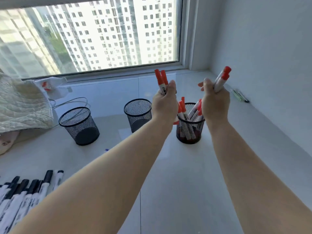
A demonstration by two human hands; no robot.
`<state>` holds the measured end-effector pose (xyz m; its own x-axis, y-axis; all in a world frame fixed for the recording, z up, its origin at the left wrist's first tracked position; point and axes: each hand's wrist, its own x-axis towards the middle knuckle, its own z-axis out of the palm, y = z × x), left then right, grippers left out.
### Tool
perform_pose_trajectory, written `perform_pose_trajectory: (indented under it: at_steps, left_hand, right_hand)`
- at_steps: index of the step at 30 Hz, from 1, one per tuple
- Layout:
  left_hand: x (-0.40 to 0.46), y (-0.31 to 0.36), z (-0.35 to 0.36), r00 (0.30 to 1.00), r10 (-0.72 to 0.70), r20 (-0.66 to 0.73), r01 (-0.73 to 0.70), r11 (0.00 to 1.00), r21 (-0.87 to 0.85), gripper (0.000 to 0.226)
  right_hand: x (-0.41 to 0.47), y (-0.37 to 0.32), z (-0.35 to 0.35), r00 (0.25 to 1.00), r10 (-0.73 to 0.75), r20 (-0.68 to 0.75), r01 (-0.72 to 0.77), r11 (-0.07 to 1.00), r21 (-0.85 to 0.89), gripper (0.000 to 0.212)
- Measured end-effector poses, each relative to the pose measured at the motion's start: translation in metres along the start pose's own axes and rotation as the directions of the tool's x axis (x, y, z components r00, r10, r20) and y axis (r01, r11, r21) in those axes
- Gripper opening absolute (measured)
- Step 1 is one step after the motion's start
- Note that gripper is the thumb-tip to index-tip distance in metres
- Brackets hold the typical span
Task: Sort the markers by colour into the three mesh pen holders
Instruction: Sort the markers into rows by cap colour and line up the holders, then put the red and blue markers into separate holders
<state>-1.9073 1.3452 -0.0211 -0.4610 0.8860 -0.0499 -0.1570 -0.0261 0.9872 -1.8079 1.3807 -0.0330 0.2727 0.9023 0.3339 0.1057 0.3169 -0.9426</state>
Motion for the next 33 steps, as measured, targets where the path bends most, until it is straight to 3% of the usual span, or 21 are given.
perform_pose_trajectory:
  at_steps: [4,9,13,18,21,22,25,29,33]
  left_hand:
    - [0.011,-0.006,0.020,0.999,0.049,0.014,-0.047,0.993,-0.105,0.032]
    - [0.021,-0.047,0.026,0.996,0.032,0.086,-0.022,0.993,-0.116,0.022]
    - [0.024,-0.069,0.023,0.990,0.097,0.100,-0.072,0.971,-0.229,0.015]
    - [0.030,-0.081,0.019,0.978,0.195,0.076,-0.200,0.978,0.058,0.045]
    - [0.027,-0.079,0.015,0.972,0.193,0.133,-0.206,0.974,0.092,0.066]
    - [0.025,-0.077,0.012,0.968,0.198,0.155,-0.219,0.967,0.127,0.074]
    - [0.014,-0.073,0.004,0.953,0.214,0.217,-0.263,0.937,0.231,0.082]
    - [-0.007,-0.065,-0.012,0.973,0.197,0.123,-0.224,0.932,0.285,0.067]
    - [-0.035,-0.059,-0.039,0.984,0.151,0.091,-0.169,0.955,0.246,0.028]
  right_hand:
    - [-0.010,0.039,0.010,0.999,0.032,0.025,-0.027,0.985,-0.172,0.021]
    - [-0.013,0.052,0.016,0.995,0.093,-0.049,-0.093,0.996,-0.006,0.036]
    - [-0.011,0.058,0.017,0.991,0.121,-0.060,-0.118,0.992,0.047,0.042]
    - [-0.012,0.065,0.016,0.992,0.086,-0.087,-0.087,0.996,-0.006,0.032]
    - [-0.015,0.064,0.016,0.993,0.082,-0.090,-0.085,0.996,-0.031,0.012]
    - [-0.016,0.062,0.016,0.992,0.081,-0.093,-0.086,0.995,-0.052,0.013]
    - [-0.022,0.056,0.011,0.994,0.045,-0.097,-0.059,0.987,-0.150,0.045]
    - [-0.045,0.038,0.005,0.951,-0.197,-0.239,0.095,0.920,-0.381,0.048]
    - [-0.085,0.024,0.008,0.909,-0.352,-0.224,0.210,0.850,-0.483,0.034]
